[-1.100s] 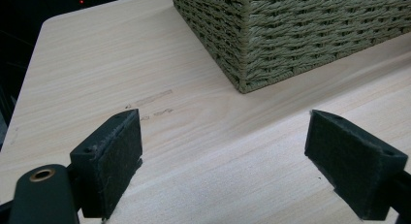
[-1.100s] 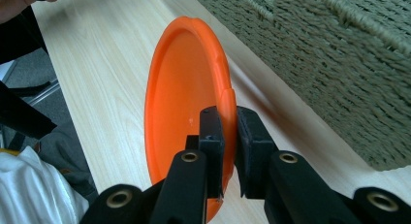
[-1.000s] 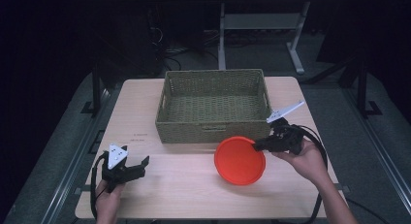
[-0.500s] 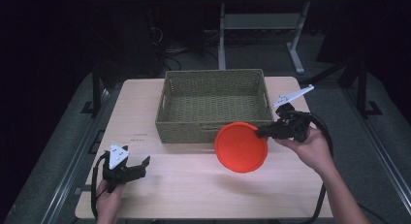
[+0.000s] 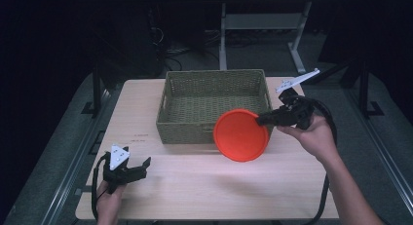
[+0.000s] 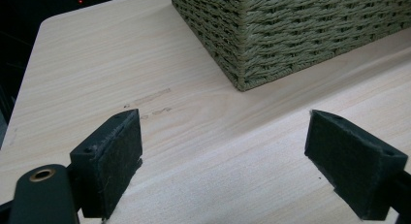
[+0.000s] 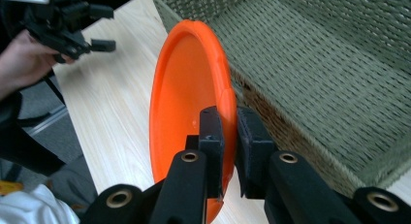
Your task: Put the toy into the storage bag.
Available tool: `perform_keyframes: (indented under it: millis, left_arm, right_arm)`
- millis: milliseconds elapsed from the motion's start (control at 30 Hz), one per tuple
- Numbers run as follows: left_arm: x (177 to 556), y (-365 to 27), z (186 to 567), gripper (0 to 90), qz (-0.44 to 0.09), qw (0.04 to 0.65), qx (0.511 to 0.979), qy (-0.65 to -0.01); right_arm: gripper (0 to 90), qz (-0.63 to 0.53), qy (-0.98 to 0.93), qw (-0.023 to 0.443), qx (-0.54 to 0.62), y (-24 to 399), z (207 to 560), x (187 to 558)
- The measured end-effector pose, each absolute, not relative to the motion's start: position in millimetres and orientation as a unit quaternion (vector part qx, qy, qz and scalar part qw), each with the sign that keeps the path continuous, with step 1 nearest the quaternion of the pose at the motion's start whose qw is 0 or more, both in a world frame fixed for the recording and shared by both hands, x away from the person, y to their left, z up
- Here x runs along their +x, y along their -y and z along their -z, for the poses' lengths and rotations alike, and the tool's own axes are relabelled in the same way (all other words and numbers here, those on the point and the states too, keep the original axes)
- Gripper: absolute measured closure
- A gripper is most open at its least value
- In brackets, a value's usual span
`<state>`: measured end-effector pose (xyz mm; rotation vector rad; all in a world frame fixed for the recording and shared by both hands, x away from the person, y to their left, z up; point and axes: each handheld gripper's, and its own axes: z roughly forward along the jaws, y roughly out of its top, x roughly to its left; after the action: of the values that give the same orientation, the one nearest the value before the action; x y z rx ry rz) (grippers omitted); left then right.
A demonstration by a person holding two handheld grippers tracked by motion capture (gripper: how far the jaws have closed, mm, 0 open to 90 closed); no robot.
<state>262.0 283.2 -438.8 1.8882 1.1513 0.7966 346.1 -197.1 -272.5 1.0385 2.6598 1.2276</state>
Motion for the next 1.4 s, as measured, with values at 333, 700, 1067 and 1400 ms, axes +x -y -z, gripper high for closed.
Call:
perform_keyframes:
  millis: [333,700,1067,1400]
  left_arm:
    - [262,-283,439,12.8,-0.313,0.385,0.741,-0.452]
    - [263,-284,439,12.8,-0.311,0.382,0.745,-0.451]
    - [263,-286,439,12.8,-0.312,0.386,0.740,-0.453]
    - [263,-285,439,12.8,-0.311,0.388,0.739,-0.454]
  right_arm:
    - [82.0,-0.400,-0.848,0.023,0.347,199,252,362]
    - [82.0,-0.411,-0.836,0.032,0.363,197,230,384]
    - [82.0,-0.414,-0.826,0.039,0.381,193,221,409]
    - [82.0,-0.415,-0.811,0.034,0.410,193,231,433]
